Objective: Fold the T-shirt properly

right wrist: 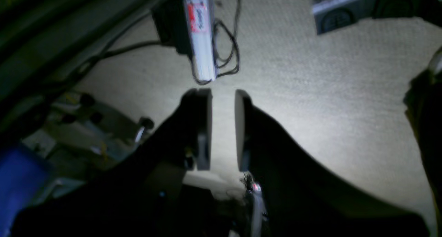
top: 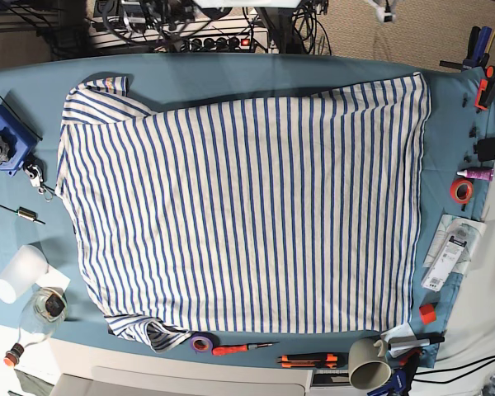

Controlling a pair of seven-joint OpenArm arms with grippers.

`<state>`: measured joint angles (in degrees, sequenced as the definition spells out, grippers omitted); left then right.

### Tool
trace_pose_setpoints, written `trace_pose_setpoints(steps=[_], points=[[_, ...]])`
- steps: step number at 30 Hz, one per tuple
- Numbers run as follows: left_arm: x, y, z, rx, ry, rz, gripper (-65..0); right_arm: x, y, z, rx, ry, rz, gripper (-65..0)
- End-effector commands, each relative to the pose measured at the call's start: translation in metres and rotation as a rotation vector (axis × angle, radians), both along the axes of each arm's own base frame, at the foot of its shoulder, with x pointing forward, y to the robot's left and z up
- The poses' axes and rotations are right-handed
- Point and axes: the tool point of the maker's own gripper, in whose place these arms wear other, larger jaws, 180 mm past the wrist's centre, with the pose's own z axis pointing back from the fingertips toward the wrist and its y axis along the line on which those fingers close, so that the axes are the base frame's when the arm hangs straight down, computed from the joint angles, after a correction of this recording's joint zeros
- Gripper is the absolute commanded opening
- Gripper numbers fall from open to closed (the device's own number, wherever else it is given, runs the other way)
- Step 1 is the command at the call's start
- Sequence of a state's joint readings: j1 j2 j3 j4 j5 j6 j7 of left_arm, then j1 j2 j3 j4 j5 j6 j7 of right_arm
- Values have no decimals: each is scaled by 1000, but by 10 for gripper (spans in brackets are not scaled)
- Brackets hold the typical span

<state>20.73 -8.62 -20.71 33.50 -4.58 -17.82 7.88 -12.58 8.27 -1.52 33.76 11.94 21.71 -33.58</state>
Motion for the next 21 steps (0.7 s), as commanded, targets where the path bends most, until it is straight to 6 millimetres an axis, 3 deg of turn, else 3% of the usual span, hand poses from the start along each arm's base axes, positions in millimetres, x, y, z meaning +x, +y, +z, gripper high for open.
trace_pose_setpoints(steps=[1, 7, 12, 16, 21], points=[[-3, 9, 4, 16, -9, -6, -650, 1, -10, 3, -8, -12, 5, -525], [-8, 34, 21, 70, -54, -43, -650, -12, -46, 19, -69, -48, 62, -525], [-22, 46, 43, 78, -94, 26, -650, -22, -73, 39, -112, -87, 130, -525], [-29, 48, 64, 85, -133, 15, -650, -26, -74, 57, -99, -123, 198, -525], [-30, 47, 96, 96, -185, -47, -650, -37, -59, 81, -61, -135, 256, -525]])
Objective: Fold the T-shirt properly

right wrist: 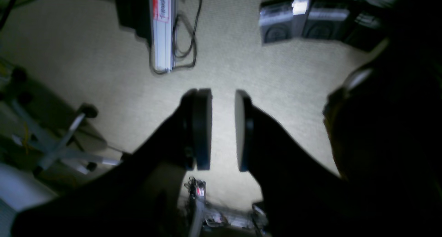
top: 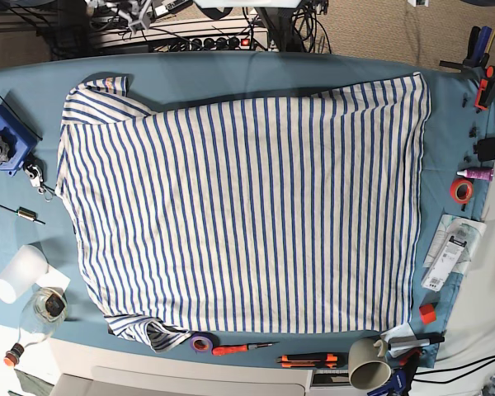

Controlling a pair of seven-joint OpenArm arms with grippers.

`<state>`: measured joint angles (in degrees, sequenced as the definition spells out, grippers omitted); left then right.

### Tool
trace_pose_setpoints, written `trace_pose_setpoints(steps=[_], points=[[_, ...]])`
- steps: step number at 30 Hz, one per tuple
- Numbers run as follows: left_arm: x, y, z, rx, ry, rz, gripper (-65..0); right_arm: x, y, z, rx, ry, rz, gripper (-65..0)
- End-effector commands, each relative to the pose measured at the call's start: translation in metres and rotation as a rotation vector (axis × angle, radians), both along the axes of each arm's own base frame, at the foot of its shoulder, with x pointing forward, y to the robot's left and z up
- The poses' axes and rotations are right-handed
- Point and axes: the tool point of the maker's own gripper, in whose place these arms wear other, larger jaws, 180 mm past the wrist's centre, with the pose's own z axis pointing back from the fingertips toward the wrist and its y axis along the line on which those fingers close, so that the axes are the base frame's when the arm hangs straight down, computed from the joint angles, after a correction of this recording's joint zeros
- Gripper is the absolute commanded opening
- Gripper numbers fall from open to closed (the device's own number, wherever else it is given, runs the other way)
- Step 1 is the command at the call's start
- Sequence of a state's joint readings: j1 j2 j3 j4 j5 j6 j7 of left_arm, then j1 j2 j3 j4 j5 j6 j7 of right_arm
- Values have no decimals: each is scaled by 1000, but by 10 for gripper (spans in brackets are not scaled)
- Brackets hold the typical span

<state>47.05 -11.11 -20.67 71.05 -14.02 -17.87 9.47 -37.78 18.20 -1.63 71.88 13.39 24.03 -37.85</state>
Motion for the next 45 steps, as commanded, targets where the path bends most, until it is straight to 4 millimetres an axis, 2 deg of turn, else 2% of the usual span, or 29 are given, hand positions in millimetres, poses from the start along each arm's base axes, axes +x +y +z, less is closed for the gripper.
trace_pose_setpoints(steps=[1, 10, 14, 22, 30, 33, 38, 41, 45], points=[[-4, 3, 11, 6, -10, -15, -650, -1, -1, 8, 4, -9, 19, -525], [35, -4, 86, 25, -172, -91, -650, 14, 33, 62, 39, -76, 142, -525], [48, -6, 108, 44, -171, -142, -650, 25, 44, 86, 37, -107, 187, -525], [69, -24, 145, 2, -213, -164, -650, 69, 59, 132, 2, -263, 201, -525], [108, -35, 191, 38, -331, -244, -650, 114, 66, 178, -53, -459, 226, -525], [116, -40, 202, 41, -363, -261, -650, 128, 63, 192, -109, -530, 269, -525], [127, -46, 215, 46, -403, -283, -650, 139, 61, 207, -152, -590, 299, -525], [135, -48, 224, 56, -436, -299, -650, 140, 58, 208, -164, -595, 272, -525], [139, -44, 224, 106, -437, -331, -639, 145, 53, 210, -184, -611, 229, -525]])
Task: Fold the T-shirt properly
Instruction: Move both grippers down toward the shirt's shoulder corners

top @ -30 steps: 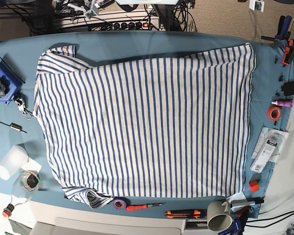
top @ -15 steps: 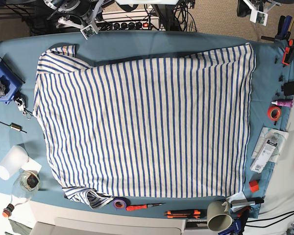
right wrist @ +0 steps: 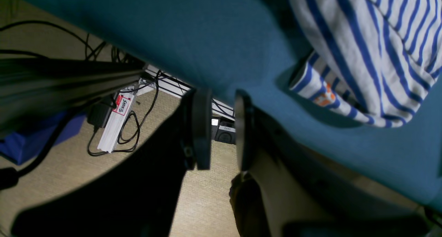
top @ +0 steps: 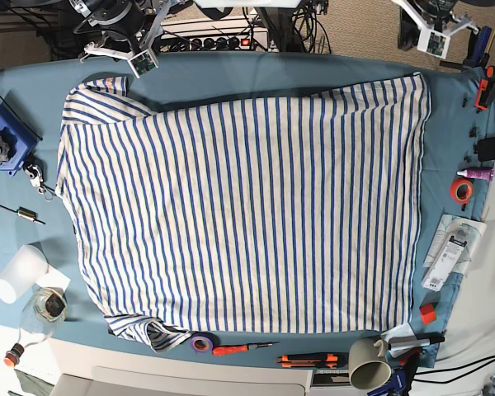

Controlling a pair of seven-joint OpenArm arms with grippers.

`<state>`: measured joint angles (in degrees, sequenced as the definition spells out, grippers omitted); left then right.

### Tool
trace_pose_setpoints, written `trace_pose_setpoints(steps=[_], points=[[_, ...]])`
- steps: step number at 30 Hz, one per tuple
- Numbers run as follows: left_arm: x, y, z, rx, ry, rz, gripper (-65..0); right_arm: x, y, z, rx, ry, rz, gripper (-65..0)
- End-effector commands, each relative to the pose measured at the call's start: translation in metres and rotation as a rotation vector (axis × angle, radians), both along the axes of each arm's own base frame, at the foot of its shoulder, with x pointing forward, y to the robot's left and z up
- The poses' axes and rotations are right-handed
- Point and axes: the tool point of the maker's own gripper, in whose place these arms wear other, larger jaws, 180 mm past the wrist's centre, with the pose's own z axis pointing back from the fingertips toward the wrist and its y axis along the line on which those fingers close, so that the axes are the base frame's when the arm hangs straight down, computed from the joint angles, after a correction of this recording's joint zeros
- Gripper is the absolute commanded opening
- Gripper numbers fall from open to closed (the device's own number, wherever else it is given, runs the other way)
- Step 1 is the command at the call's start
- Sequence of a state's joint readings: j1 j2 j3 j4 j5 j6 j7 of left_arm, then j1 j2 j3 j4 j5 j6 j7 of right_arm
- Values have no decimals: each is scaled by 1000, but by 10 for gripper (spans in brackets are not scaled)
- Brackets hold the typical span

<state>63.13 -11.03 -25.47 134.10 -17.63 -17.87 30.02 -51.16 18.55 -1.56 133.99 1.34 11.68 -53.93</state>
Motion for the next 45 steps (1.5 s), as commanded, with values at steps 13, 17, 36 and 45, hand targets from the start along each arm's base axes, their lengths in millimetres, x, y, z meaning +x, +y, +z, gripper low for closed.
trace_pose_setpoints(steps=[13, 17, 36, 45], points=[[8, -1, 8, 1, -39, -8, -473, 38, -8, 22, -75, -172, -4, -508], [8, -1, 8, 1, -38, -8, -473, 40, -14, 24, -111, -188, -16, -376], [12, -1, 9, 2, -52, -10, -473, 57, -170, 77, -118, -368, -593, -376], [14, -1, 10, 1, -59, -10, -473, 45, -162, 2, 258, -154, -670, -376]])
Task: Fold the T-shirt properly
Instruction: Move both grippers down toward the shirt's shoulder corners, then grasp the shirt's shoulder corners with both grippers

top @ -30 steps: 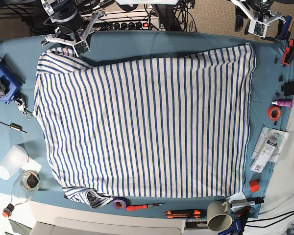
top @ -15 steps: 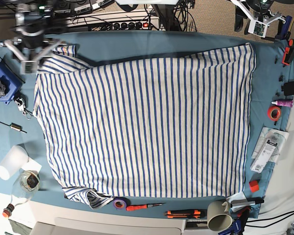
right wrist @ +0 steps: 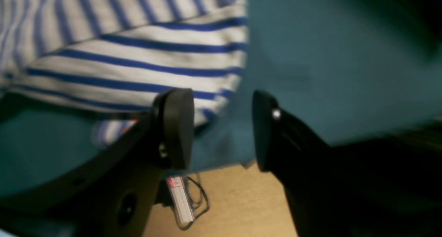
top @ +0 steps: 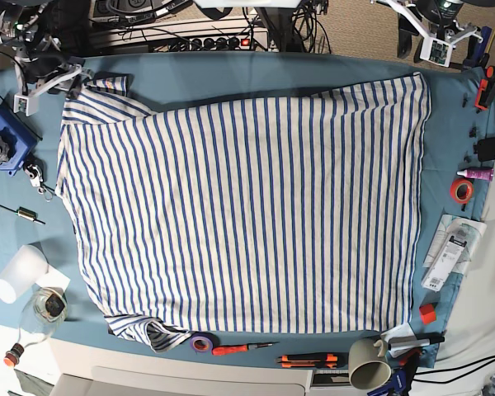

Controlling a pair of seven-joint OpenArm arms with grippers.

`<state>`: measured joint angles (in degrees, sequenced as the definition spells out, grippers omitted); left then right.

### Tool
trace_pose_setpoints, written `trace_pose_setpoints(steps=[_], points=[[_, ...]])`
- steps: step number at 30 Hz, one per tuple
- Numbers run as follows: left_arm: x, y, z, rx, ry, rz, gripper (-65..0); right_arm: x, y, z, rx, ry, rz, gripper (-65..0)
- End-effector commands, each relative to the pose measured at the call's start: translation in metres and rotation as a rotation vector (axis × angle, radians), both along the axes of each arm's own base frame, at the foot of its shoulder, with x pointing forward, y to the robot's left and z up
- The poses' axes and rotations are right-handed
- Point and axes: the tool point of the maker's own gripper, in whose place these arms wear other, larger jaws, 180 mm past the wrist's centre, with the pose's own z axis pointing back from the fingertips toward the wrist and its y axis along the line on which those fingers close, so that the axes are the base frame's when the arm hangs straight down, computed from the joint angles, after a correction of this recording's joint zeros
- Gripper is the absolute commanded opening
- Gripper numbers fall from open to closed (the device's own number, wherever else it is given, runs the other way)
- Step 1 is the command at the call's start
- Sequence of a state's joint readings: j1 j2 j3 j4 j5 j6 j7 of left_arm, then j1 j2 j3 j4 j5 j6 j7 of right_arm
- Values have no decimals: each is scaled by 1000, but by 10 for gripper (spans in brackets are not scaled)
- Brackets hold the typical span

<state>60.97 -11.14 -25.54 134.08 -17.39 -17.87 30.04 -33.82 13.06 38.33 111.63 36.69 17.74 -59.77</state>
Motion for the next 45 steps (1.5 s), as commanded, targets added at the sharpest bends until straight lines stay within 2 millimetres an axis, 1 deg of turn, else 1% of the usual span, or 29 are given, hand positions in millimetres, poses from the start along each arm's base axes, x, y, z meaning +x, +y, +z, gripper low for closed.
trace_pose_setpoints(steps=[1, 4, 6, 8, 10, 14, 16, 18, 20, 22, 27, 32, 37, 45], points=[[2, -2, 7, -4, -22, -8, -473, 2, -4, 6, -9, -19, 10, -376], [2, -2, 7, -4, -22, -8, -473, 3, 0, 6, 12, -30, 23, -376], [2, -2, 7, -6, -27, -8, -473, 3, 0, 6, 11, -30, 22, -376], [2, -2, 7, -6, -27, -8, -473, 1, -2, 1, 20, -22, 10, -376], [2, -2, 7, -5, -27, -8, -473, -3, -6, -8, 38, -10, -14, -376], [3, -2, 8, -7, -30, -8, -474, -4, -10, -31, 128, 10, -71, -376], [3, -2, 8, -6, -30, -8, -473, -2, -8, -41, 168, 18, -70, -376], [3, -2, 8, -6, -29, -8, -474, 1, -2, -47, 218, 17, -55, -376], [3, -2, 8, -6, -30, -8, -473, 3, 8, -48, 264, 13, -16, -376], [3, -2, 8, -7, -30, -8, -473, 3, 13, -47, 290, 8, 0, -376], [6, -2, 9, -7, -42, -8, -473, 2, 14, -48, 292, 19, 1, -376], [24, -2, 15, -6, -99, -8, -474, 2, 12, -47, 284, 14, 0, -376], [42, -2, 22, -6, -158, -8, -474, -1, 9, -50, 257, 36, 0, -376], [58, -2, 29, -5, -211, -8, -474, -2, 7, -51, 248, 42, 0, -376]])
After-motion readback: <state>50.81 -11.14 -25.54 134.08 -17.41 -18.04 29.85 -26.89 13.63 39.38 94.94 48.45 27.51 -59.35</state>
